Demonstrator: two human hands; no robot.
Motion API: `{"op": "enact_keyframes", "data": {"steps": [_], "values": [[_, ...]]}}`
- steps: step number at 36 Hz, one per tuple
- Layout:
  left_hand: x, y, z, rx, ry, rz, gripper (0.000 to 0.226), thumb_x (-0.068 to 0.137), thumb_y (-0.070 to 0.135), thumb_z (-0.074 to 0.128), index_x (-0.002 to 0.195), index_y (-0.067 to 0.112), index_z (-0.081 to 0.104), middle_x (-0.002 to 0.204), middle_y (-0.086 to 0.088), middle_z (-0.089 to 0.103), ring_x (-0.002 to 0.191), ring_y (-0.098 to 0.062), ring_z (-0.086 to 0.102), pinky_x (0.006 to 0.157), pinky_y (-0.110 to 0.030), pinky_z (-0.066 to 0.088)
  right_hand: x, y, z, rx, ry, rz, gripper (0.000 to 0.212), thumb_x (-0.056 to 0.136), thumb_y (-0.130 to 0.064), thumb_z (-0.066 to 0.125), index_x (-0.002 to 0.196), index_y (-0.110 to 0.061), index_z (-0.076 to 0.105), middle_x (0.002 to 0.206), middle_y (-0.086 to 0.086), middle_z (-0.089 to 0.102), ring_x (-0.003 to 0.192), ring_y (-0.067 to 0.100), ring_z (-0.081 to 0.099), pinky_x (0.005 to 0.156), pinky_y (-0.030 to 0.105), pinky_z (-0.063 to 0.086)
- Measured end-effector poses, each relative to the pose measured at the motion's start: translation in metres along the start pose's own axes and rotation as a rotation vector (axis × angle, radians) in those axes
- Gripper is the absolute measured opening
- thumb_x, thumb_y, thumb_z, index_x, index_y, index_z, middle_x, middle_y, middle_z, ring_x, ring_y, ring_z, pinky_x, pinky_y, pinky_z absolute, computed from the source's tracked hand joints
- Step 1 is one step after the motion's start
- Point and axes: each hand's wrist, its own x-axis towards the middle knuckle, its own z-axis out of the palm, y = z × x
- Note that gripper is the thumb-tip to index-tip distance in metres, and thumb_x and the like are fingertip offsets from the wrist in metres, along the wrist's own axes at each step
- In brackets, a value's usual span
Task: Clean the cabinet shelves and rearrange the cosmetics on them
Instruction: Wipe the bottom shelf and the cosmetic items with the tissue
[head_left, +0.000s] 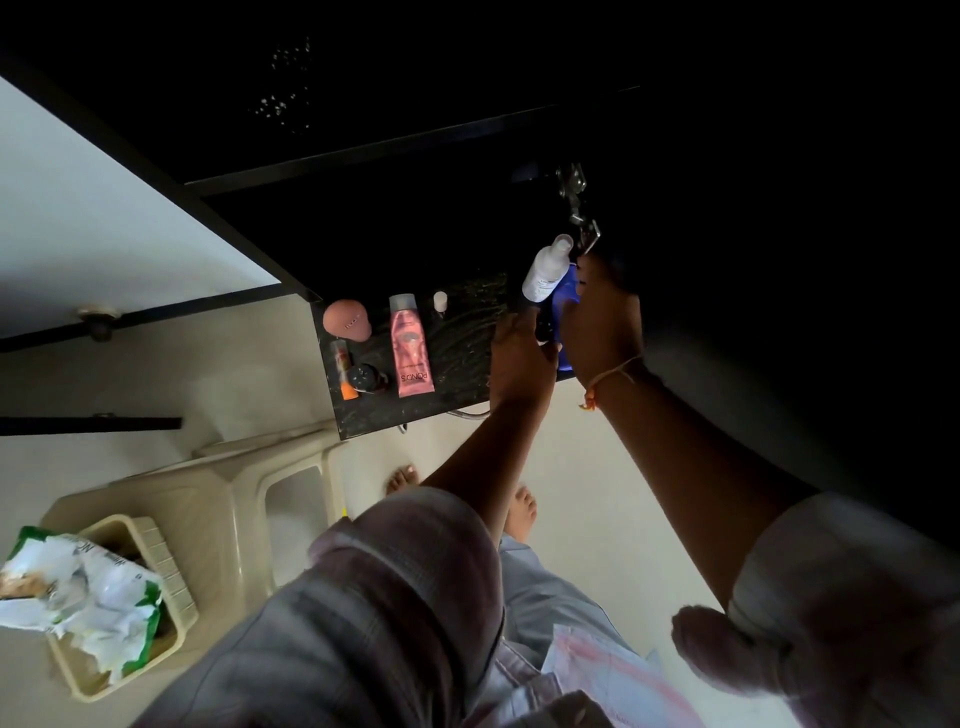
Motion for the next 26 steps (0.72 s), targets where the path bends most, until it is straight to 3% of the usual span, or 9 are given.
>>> {"op": "enact_keyframes", "data": {"steps": [3, 5, 8, 11, 15, 18, 22, 26], "values": [[-0.012, 0.008, -0.008, -0.044, 0.036, -0.007, 0.047, 0.081, 0.005, 0.063, 0.128, 0.005, 0.054, 0.118, -0.016, 0.055, 0.105, -0.03, 0.056, 0.094, -0.038, 0.047, -0.01, 0.0, 0.002, -0.049, 0.111, -0.058, 0.017, 0.089, -0.006, 0.051, 0.103, -0.006, 0.061, 0.095, 0.011, 0.066, 0.088, 0.029, 0.064, 0.066, 0.019, 0.031], [-0.02, 0.011, -0.017, -0.017, 0.089, 0.01, 0.043, 0.082, 0.004, 0.061, 0.124, 0.0, 0.053, 0.118, -0.02, 0.053, 0.109, -0.034, 0.052, 0.095, -0.039, 0.043, -0.018, -0.001, 0.003, -0.064, 0.151, -0.099, 0.013, 0.088, -0.006, 0.051, 0.094, -0.005, 0.062, 0.09, 0.013, 0.065, 0.084, 0.031, 0.063, 0.064, 0.016, 0.026], [-0.021, 0.008, -0.039, 0.084, 0.25, 0.011, 0.034, 0.078, 0.004, 0.064, 0.112, 0.003, 0.056, 0.112, -0.019, 0.052, 0.103, -0.034, 0.05, 0.092, -0.043, 0.044, -0.041, -0.008, 0.004, 0.07, 0.182, -0.14, 0.012, 0.085, -0.004, 0.054, 0.091, -0.005, 0.063, 0.088, 0.013, 0.065, 0.082, 0.03, 0.063, 0.07, 0.025, 0.041], [-0.006, -0.001, -0.067, 0.218, 0.32, 0.036, 0.048, 0.071, 0.004, 0.052, 0.119, 0.006, 0.054, 0.118, -0.017, 0.051, 0.107, -0.034, 0.047, 0.094, -0.039, 0.039, -0.068, -0.015, 0.016, 0.213, 0.167, -0.125, 0.012, 0.082, -0.002, 0.059, 0.092, -0.007, 0.065, 0.088, 0.009, 0.067, 0.079, 0.028, 0.065, 0.07, 0.033, 0.052], [0.023, -0.015, -0.097, 0.441, 0.235, 0.07, 0.061, 0.08, 0.0, 0.06, 0.137, 0.02, 0.049, 0.132, -0.012, 0.045, 0.113, -0.032, 0.042, 0.091, -0.039, 0.045, -0.091, -0.017, 0.051, 0.196, -0.022, -0.078, 0.007, 0.086, -0.014, 0.059, 0.09, -0.014, 0.065, 0.084, 0.008, 0.066, 0.075, 0.028, 0.064, 0.064, 0.04, 0.055], [0.036, -0.021, -0.11, 0.495, 0.076, 0.09, 0.058, 0.085, 0.01, 0.068, 0.139, 0.02, 0.049, 0.14, -0.01, 0.042, 0.122, -0.031, 0.039, 0.1, -0.038, 0.041, -0.098, -0.027, 0.071, 0.132, -0.13, -0.082, 0.01, 0.087, -0.025, 0.062, 0.087, -0.016, 0.067, 0.082, 0.005, 0.071, 0.075, 0.027, 0.067, 0.063, 0.031, 0.053], [0.049, -0.029, -0.116, 0.454, -0.01, 0.124, 0.036, 0.085, 0.006, 0.066, 0.121, 0.011, 0.064, 0.126, -0.013, 0.055, 0.115, -0.032, 0.052, 0.098, -0.039, 0.047, -0.094, -0.042, 0.094, 0.024, -0.211, -0.037, 0.029, 0.087, -0.046, 0.058, 0.089, -0.019, 0.069, 0.085, 0.001, 0.073, 0.08, 0.025, 0.069, 0.062, 0.029, 0.051], [0.048, -0.032, -0.118, 0.344, 0.015, 0.04, 0.022, 0.092, 0.008, 0.058, 0.113, 0.008, 0.065, 0.114, -0.013, 0.064, 0.104, -0.027, 0.062, 0.088, -0.032, 0.051, -0.09, -0.061, 0.103, -0.069, -0.257, -0.01, 0.037, 0.085, -0.05, 0.056, 0.107, -0.021, 0.067, 0.098, 0.005, 0.071, 0.092, 0.03, 0.068, 0.071, 0.034, 0.054]]}}
